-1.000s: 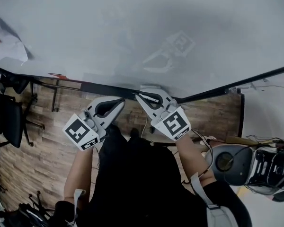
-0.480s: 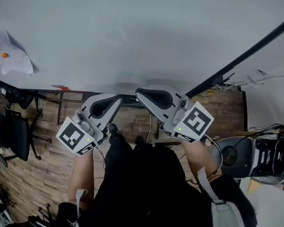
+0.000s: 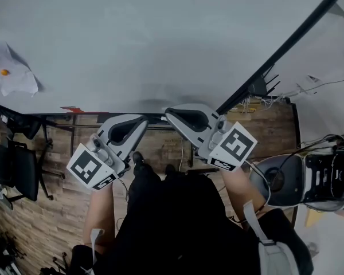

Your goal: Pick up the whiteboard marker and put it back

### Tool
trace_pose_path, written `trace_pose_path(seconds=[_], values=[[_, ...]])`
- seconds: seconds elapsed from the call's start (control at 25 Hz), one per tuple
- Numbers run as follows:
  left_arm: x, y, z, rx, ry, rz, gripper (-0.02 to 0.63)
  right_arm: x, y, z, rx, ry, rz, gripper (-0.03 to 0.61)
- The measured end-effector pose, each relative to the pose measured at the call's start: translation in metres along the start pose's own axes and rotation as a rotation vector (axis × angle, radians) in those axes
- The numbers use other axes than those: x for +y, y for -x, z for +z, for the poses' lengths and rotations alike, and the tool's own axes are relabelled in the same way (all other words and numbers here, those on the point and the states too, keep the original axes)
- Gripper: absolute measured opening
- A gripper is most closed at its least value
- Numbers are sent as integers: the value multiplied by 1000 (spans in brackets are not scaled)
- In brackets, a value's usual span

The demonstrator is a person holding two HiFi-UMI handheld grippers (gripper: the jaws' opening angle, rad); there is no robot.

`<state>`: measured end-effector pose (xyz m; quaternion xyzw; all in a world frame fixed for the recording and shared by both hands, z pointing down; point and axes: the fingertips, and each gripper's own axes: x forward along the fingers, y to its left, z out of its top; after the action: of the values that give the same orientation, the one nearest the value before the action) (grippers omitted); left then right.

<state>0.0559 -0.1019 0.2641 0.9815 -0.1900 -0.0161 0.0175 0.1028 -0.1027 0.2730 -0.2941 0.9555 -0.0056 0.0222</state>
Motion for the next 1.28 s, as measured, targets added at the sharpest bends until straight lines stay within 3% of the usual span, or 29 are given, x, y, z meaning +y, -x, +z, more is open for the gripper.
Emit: trace_pose_path(seconds=[0.76,1.28], values=[[-13,5,-16,23,30,-9,8,9,8,-13,-18,-82,51,18],[-20,8,-61,76,114,-5,8,5,19,-48,-24,-129,31,18]])
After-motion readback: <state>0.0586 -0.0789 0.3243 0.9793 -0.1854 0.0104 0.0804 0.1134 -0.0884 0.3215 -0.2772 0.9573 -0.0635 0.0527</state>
